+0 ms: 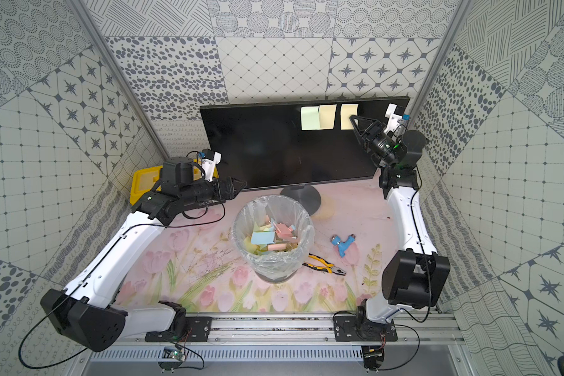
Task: Remove the sticky note from the monitor
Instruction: Tear off the sticky note from the monitor.
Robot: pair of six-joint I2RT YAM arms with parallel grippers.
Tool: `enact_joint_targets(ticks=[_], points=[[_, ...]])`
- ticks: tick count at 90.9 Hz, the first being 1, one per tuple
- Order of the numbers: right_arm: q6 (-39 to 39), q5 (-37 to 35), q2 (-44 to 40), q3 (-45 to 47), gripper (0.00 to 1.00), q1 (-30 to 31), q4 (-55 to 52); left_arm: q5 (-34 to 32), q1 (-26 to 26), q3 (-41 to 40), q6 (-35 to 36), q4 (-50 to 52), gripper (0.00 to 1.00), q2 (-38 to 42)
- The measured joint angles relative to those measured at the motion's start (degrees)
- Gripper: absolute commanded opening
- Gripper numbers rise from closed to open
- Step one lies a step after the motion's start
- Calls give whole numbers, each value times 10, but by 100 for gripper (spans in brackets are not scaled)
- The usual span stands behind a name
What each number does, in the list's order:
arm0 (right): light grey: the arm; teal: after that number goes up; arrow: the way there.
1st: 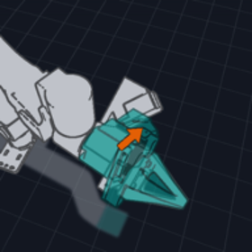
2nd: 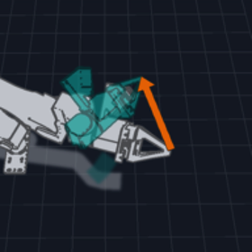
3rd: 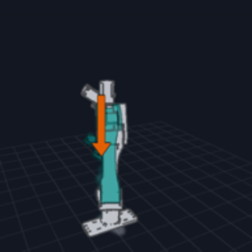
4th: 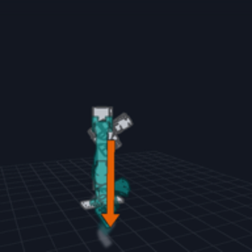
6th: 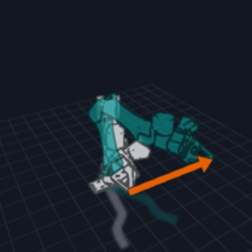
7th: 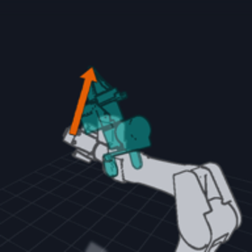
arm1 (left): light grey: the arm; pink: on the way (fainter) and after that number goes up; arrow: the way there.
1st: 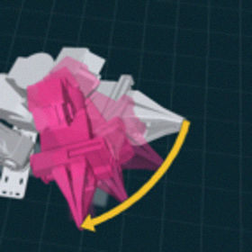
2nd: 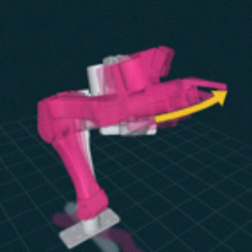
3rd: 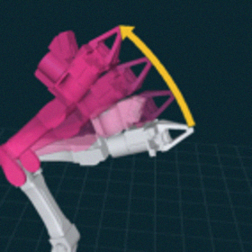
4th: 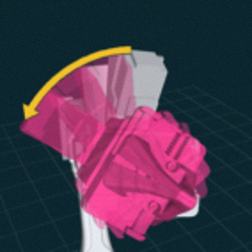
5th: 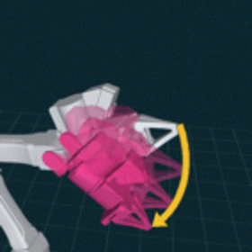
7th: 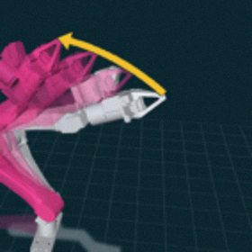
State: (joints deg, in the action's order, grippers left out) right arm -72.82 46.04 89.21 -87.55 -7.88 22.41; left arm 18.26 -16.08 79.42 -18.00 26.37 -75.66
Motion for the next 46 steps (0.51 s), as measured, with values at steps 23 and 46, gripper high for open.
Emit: enact_joint_targets(ticks=[23, 46], points=[[18, 0, 0, 0, 1, 0, -15, 0, -2, 0, 0, 0, 99, -3], [37, 0, -13, -1, 0, 0, -31, 0, -3, 4, 0, 0, 99, -10]])
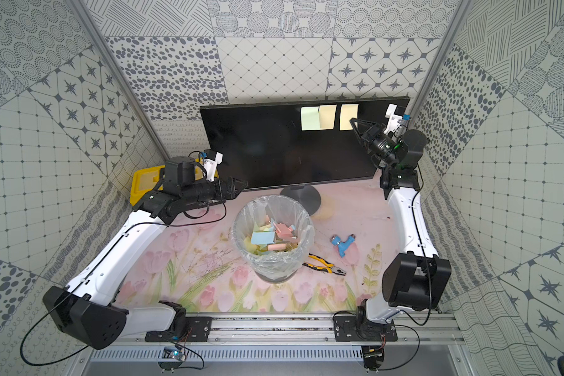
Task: Remove the sticky note from the monitor
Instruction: Tear off the sticky note from the monitor, then place the sticky note in the trash bin.
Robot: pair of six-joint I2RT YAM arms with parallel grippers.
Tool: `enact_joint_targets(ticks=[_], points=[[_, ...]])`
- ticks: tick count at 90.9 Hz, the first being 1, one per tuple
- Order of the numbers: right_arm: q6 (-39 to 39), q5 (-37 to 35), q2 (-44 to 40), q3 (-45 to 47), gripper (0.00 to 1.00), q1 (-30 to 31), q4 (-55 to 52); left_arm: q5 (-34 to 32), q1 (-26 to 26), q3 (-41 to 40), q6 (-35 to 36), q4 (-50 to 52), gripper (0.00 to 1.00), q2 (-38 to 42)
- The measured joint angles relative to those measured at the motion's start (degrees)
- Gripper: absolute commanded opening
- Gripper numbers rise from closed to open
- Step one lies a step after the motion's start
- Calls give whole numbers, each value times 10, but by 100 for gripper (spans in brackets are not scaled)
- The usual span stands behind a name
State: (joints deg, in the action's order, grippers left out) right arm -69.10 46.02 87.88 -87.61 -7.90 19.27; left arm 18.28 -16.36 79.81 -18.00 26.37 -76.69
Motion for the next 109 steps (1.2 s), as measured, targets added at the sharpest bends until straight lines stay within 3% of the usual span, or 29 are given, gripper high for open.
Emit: enact_joint_targets(ticks=[85, 97, 109], points=[[113, -13, -115, 10, 0, 0, -93, 2, 0, 3, 2, 4, 99, 3], [143, -16, -128, 12, 0, 3, -123, 22, 0, 3, 6, 13, 99, 8], [198, -20, -153, 14, 0, 19, -180, 57, 0, 3, 13, 32, 93, 8]])
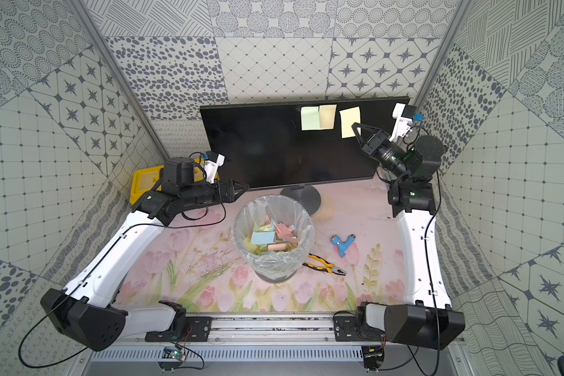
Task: Remove the sticky note from the monitor
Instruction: Place the sticky note in the trash bin.
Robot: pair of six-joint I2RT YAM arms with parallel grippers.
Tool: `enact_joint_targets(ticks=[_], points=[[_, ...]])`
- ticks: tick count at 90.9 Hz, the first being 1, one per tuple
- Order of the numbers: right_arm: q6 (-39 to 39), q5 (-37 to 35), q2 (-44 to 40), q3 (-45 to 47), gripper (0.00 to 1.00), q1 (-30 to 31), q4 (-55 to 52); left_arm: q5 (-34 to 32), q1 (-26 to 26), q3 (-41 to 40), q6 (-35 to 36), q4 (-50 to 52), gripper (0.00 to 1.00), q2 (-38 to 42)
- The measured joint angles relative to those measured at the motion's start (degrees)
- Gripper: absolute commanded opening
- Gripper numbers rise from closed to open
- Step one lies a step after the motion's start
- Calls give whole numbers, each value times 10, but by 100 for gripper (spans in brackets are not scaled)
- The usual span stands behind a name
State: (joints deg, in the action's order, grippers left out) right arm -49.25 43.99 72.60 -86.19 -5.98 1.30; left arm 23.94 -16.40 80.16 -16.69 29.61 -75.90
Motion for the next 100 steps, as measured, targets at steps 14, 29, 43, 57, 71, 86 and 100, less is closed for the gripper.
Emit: enact_joint_targets(ticks=[14, 29, 43, 57, 71, 86, 100], points=[[84, -9, -30, -2, 0, 42, -78, 33, -1, -2, 9, 26, 84, 0], [181, -17, -52, -5, 0, 104, -169, 50, -4, -9, 20, 55, 72, 0], [234, -35, -75, 3, 0, 155, -207, 61, -8, -15, 31, 76, 62, -2], [280, -53, -71, 4, 0, 218, -247, 65, -8, -26, 34, 84, 48, -8], [313, -74, -44, 5, 0, 280, -294, 69, -10, -28, 34, 90, 39, -18], [343, -101, -19, 5, 0, 337, -341, 69, -13, -28, 34, 95, 35, -24], [368, -127, 5, 5, 0, 386, -387, 68, -14, -28, 34, 95, 32, -28]])
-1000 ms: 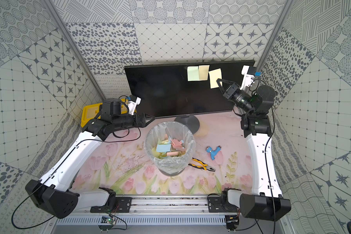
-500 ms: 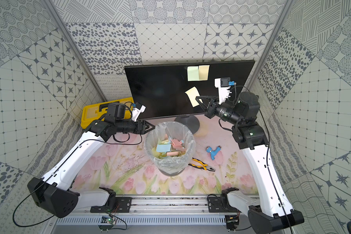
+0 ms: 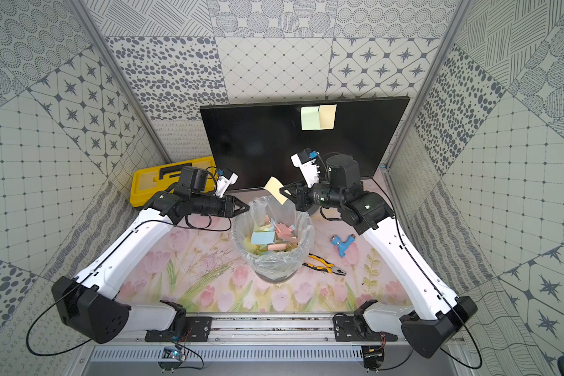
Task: Remove the sticky note from the monitor
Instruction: Place the sticky note in the trash bin.
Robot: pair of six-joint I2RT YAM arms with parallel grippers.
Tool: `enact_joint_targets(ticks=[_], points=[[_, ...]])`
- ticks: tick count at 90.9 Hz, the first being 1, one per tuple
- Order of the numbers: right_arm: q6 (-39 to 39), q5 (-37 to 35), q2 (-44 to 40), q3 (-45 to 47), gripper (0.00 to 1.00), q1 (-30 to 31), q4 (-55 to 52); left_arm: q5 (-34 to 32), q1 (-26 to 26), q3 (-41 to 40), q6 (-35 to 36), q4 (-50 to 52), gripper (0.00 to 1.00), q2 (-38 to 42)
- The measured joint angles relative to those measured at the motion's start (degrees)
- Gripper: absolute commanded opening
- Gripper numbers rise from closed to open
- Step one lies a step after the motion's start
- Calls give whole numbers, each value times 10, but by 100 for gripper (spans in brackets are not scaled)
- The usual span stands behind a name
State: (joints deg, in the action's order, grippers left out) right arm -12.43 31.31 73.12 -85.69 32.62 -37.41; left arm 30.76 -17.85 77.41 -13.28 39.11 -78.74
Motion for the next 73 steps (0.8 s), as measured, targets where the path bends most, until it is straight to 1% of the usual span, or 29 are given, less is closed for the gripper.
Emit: enact_joint_targets(ticks=[12, 31, 49, 66, 73], points=[[16, -18, 24, 3, 0, 39, -25, 0, 0, 1, 0, 2, 28, -4], [31, -52, 61, 19, 0, 82, -43, 0, 0, 2, 0, 2, 28, -7], [44, -85, 104, 19, 0, 106, -49, 0, 0, 2, 0, 2, 28, -6], [68, -120, 120, 17, 0, 116, -73, 0, 0, 2, 0, 2, 28, -1], [82, -130, 131, 9, 7, 122, -90, -2, 0, 2, 0, 2, 28, 2]])
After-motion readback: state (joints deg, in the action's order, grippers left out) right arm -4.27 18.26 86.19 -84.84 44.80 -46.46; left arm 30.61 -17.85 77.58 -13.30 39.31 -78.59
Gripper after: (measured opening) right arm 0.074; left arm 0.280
